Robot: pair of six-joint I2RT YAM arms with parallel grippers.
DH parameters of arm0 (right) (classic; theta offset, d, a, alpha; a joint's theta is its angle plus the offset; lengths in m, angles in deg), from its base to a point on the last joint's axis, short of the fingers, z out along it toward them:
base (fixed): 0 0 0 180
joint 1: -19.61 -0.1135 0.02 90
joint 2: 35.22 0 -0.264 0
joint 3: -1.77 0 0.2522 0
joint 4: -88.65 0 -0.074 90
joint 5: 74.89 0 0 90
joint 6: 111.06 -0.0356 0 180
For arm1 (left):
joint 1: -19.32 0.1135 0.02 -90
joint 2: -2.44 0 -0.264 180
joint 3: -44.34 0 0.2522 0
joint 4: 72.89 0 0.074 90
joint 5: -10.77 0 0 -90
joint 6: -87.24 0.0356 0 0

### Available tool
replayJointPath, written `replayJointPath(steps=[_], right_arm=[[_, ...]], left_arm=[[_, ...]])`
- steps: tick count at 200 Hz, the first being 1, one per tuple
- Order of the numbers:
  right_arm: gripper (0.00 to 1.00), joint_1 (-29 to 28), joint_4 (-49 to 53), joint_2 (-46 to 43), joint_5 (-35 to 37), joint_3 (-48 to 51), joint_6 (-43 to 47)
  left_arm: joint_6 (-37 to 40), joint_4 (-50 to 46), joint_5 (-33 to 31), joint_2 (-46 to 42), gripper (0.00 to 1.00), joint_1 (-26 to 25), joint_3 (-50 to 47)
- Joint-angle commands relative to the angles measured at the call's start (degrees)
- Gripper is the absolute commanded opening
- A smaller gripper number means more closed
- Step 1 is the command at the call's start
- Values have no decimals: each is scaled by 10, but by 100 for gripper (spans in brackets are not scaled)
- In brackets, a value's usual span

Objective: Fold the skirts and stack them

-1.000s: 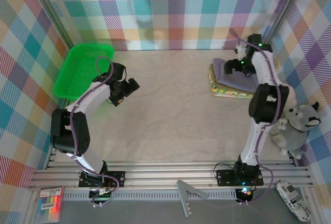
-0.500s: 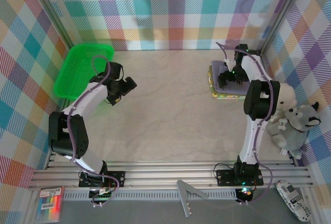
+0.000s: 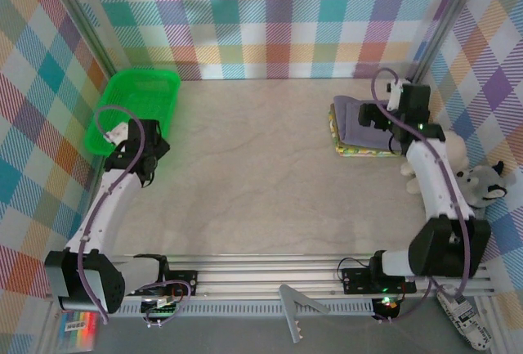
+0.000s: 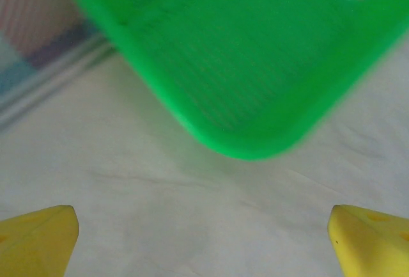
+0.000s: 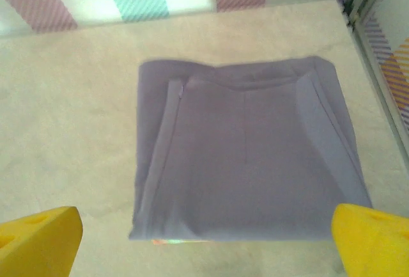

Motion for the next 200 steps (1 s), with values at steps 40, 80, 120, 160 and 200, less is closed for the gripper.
replayJointPath(steps=[40,80,120,160,200], right_arm=[[99,2,-325,-20,-79,278,-109],[99,-14,-416,45,-36,327,-49],[99,-19,-600,64,-71,407,11],[99,-23,-734,114,-46,458,8],[99,-29,-719,122,-13,443,-1]], left_arm=[[91,266,-49,-13,100,71,-212],[179,439,58,41,100,71,-274],[205,530,139,104,100,70,-273],[237,631,172,112,100,62,-302],[295,667,197,139,100,37,-289]])
